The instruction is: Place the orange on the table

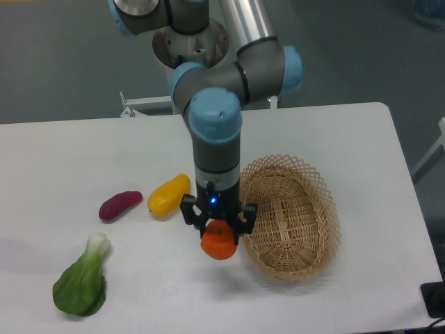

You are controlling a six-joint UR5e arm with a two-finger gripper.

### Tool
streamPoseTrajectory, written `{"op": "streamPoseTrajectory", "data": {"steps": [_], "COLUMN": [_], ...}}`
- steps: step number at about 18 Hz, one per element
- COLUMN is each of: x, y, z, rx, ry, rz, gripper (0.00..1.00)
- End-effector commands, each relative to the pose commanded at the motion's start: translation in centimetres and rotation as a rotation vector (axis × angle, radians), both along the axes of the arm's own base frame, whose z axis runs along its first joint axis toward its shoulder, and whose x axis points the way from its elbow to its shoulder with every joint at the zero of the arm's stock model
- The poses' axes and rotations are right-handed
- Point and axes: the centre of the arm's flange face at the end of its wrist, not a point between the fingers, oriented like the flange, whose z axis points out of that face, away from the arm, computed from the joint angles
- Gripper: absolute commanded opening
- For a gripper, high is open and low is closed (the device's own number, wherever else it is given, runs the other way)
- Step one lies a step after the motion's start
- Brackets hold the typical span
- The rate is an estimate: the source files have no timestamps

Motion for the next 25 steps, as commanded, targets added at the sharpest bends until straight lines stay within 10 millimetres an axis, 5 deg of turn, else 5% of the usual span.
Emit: {"op": "streamPoseTrajectory", "data": {"steps": [9, 25], "x": [2.3, 3.7], "y": [1.8, 2.7], "z": [-5.3, -8.9], "rx": [-0.065, -0.139], "ry": [-0.055, -0.053], "rz": [-0.032, 0.061], "gripper": [0.64, 0.67]}}
